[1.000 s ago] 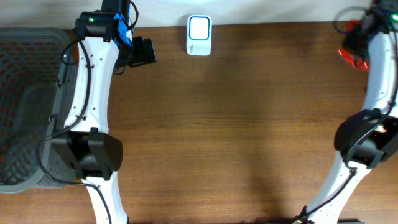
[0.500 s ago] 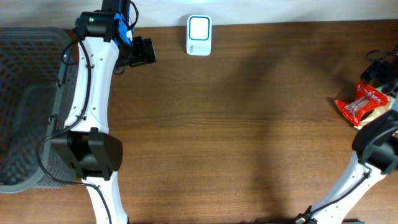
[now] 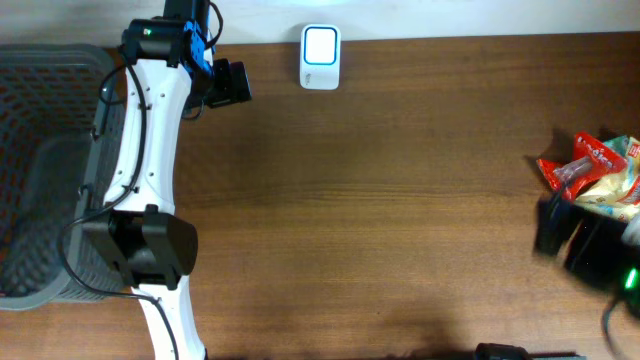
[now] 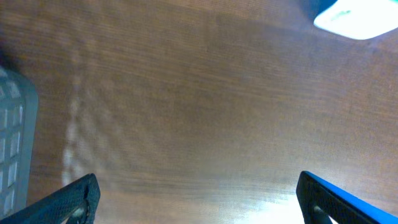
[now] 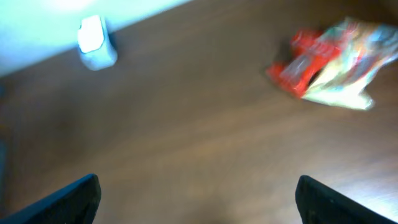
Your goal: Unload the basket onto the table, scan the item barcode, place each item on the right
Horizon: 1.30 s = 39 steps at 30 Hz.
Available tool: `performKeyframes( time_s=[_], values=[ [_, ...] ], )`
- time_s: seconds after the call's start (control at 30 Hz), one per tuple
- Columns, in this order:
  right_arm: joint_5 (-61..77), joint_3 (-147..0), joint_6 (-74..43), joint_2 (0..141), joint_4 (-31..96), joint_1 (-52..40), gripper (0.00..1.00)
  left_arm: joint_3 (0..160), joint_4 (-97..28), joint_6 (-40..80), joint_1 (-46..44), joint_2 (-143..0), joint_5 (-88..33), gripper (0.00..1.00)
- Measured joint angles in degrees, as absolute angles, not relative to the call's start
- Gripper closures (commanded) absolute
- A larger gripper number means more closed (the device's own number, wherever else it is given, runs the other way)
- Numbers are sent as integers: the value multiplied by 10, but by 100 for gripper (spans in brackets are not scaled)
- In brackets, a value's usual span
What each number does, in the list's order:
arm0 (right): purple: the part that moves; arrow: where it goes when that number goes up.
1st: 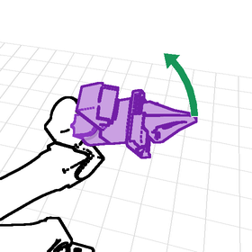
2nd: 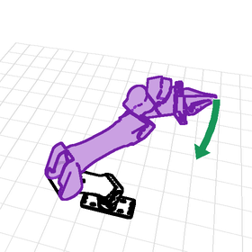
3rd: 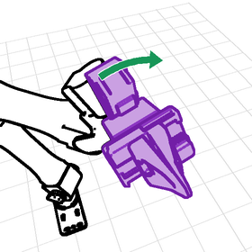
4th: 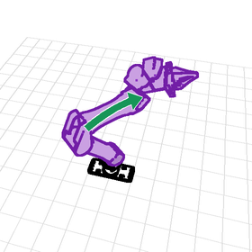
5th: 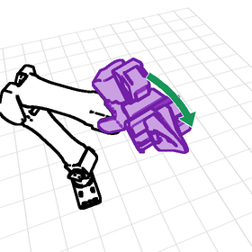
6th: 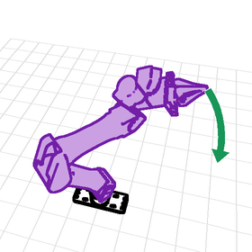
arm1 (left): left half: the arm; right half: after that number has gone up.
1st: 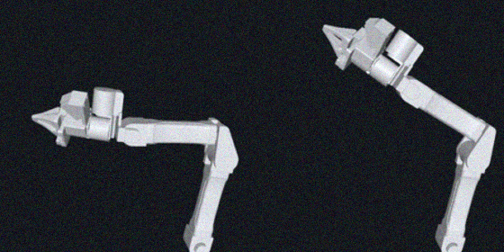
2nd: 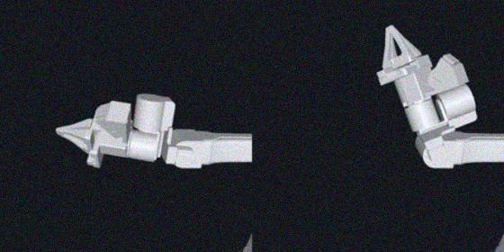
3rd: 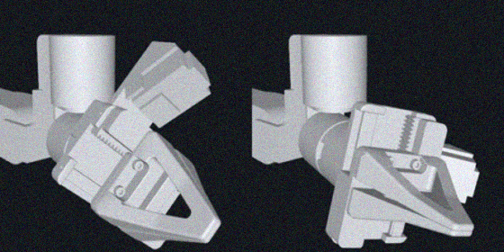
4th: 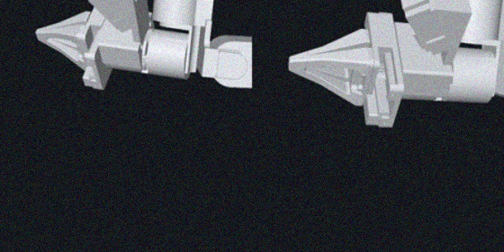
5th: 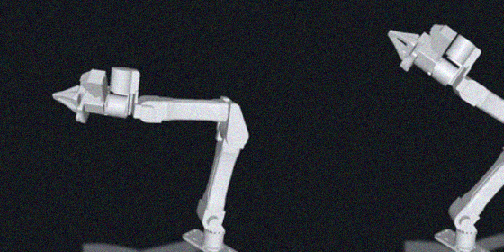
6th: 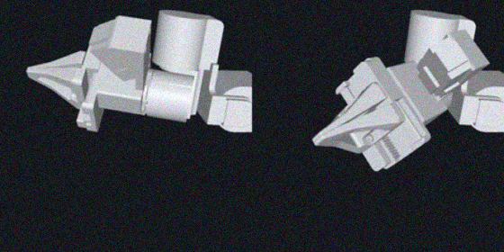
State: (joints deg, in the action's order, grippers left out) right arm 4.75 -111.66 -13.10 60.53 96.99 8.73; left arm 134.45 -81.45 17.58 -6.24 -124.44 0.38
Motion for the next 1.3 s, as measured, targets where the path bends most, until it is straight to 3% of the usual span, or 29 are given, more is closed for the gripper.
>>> performKeyframes(
  time_s=[0.2, 0.43, 0.5, 0.63, 0.97, 1.3],
  values=[
    [106, -939, -131, 419, 970, 83, 1, 1345, -813, 176, -62, -1244, 4, 1],
    [106, -860, -69, 404, 954, 83, 1, 1345, -813, 176, -62, -1244, 4, 1],
    [115, -779, -57, 404, 866, 81, 1, 1345, -813, 176, -62, -1244, 4, 1],
    [150, -543, 12, 316, 553, 23, 2, 1345, -813, 176, -62, -1244, 4, 1],
    [156, -137, 70, 78, 88, 8, 2, 1345, -813, 176, -62, -1244, 3, 1],
    [65, -10, 83, 8, -41, -25, 2, 1345, -813, 176, -62, -1244, 3, 1]
  ],
)
